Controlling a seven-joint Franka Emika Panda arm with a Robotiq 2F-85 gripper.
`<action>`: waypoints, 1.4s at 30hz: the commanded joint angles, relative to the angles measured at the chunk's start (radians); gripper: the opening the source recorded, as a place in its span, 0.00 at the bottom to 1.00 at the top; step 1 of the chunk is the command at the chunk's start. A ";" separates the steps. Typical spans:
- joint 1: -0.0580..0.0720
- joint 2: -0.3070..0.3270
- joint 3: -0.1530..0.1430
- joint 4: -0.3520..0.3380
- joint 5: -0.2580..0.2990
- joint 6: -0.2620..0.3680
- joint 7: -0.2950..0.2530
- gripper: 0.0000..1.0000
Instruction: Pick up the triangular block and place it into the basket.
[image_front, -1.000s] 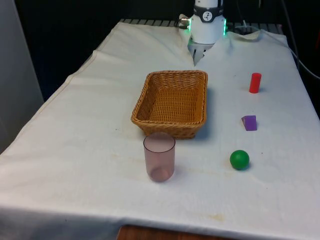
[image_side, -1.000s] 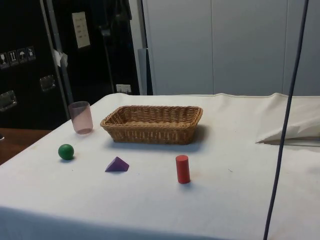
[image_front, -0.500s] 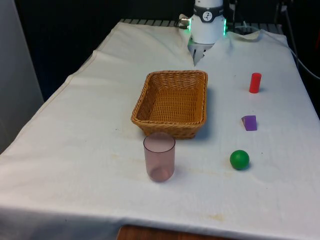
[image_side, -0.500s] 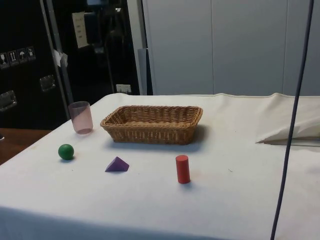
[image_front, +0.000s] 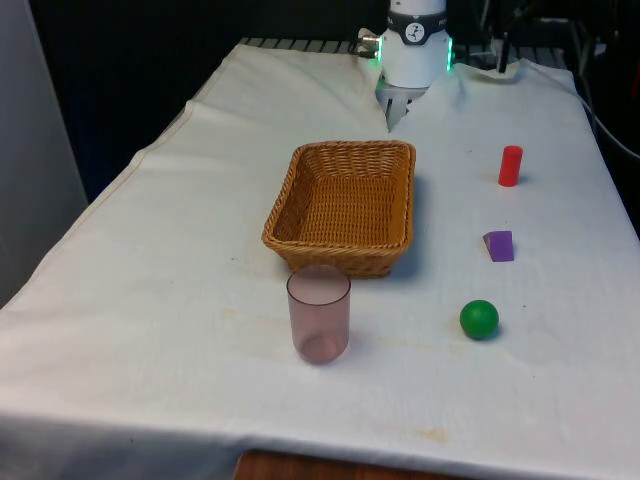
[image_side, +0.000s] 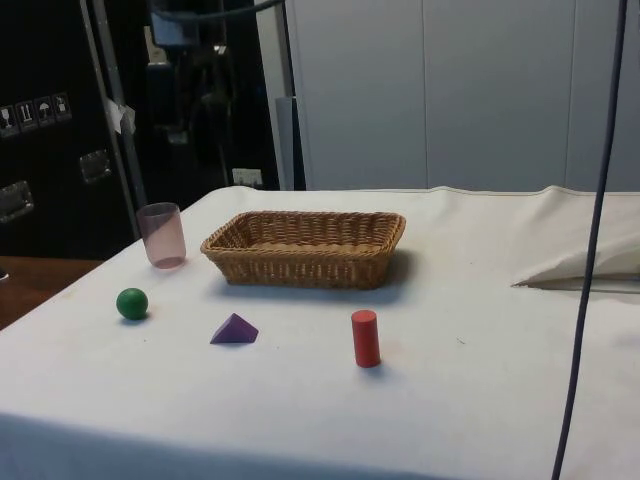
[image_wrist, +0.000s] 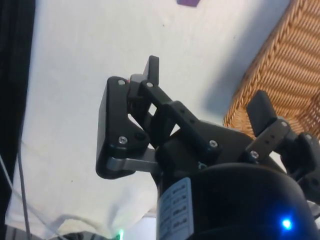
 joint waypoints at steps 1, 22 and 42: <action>0.004 0.007 0.001 0.000 -0.012 0.019 0.019 1.00; 0.005 0.104 0.022 -0.039 -0.047 0.177 0.080 1.00; -0.010 0.180 0.014 -0.095 -0.050 0.311 0.053 1.00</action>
